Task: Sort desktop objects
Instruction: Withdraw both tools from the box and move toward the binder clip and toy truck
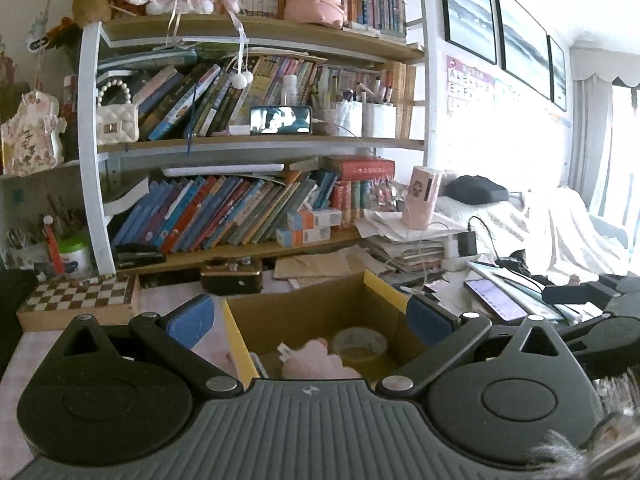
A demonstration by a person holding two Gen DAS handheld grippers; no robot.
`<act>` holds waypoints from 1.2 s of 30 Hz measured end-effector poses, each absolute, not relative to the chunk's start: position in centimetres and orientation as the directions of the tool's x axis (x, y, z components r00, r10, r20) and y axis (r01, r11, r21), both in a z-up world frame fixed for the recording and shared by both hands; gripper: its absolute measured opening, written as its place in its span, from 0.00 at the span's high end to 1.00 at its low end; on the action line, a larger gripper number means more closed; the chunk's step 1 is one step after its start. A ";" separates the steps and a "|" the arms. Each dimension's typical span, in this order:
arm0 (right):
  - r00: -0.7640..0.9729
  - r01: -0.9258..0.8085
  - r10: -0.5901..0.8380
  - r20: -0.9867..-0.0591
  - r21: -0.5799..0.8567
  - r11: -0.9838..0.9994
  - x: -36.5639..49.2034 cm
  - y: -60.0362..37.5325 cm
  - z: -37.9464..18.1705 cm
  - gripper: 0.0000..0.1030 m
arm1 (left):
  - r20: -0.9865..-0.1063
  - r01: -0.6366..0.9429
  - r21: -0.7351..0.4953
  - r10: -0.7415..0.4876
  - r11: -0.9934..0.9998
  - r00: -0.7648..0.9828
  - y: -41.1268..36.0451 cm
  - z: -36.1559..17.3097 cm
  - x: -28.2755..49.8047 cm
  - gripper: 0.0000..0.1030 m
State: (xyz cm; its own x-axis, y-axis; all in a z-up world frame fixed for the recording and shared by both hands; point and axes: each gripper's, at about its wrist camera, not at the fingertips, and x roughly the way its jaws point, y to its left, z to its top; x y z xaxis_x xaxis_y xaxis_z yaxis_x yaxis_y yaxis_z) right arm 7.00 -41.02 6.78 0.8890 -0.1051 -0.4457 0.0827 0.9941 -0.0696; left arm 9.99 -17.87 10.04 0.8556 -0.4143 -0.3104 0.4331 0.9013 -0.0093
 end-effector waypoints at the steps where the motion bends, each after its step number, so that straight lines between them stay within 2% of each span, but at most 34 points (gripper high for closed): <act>1: 0.886 0.100 -0.116 -0.448 -0.061 0.993 6.6 -40.6 6.6 0.06 | -0.313 0.437 -0.012 -0.419 0.899 0.853 -17.5 9.9 9.6 0.00; 18: 0.808 0.224 -0.187 -0.559 -0.002 0.975 -0.7 -31.2 2.6 0.06 | -0.392 0.424 -0.027 -0.400 0.905 0.828 -8.0 6.7 3.8 0.00; 36: 0.749 0.198 -0.160 -0.643 -0.012 0.980 -4.8 -24.3 -0.1 0.05 | -0.519 0.405 -0.056 -0.374 0.912 0.769 -2.1 3.0 0.1 0.00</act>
